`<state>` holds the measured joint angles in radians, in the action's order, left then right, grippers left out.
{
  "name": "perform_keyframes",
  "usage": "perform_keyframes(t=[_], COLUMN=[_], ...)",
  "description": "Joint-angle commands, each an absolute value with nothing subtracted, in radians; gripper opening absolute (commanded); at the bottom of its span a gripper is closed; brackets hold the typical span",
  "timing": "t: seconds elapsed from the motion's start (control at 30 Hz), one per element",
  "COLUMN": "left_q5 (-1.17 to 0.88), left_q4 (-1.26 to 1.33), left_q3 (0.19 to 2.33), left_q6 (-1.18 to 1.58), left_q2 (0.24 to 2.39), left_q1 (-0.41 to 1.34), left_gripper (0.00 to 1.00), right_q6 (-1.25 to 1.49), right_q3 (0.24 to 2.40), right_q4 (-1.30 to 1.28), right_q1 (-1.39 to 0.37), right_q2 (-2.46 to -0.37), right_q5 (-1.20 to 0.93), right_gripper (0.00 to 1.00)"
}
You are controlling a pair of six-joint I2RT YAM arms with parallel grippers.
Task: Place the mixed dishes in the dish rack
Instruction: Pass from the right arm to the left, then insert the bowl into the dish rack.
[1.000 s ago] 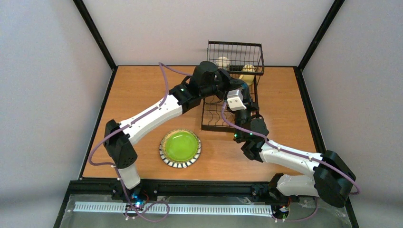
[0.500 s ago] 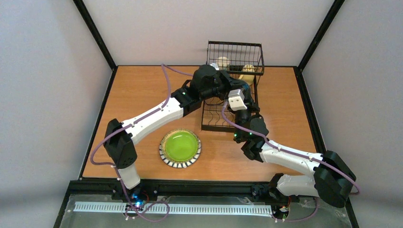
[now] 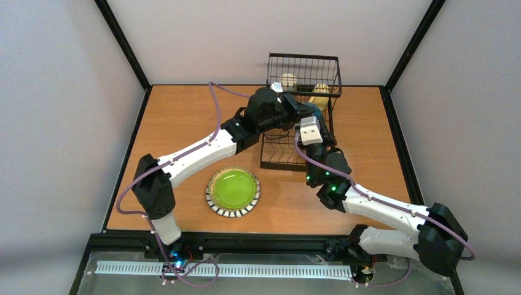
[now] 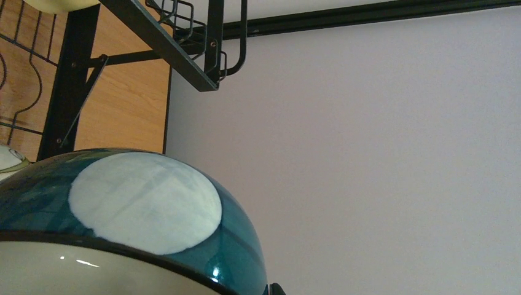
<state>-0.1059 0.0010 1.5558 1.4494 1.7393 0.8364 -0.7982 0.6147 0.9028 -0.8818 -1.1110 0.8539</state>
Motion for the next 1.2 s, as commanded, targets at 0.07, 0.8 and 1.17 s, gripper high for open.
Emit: perform_keyframes(t=[0.07, 0.8, 1.17], left_q5=[-0.065, -0.082, -0.337], left_q4=[0.040, -0.034, 0.066], left_q3=[1.510, 1.474, 1.344], left_q6=[1.379, 1.098, 0.981], left_q2=[1.692, 1.623, 1.536], left_q1=[0.823, 0.805, 0.730], left_gripper=[0.00, 0.00, 0.00], right_q6=[-0.692, -0.421, -0.200], right_q3=[0.666, 0.721, 0.728], right_q4=[0.872, 0.583, 0.483], right_q1=[-0.880, -0.879, -0.757], right_q2=[-1.040, -0.861, -0.846], right_q5=[0.854, 0.884, 0.863], right_gripper=[0.58, 0.68, 0.69])
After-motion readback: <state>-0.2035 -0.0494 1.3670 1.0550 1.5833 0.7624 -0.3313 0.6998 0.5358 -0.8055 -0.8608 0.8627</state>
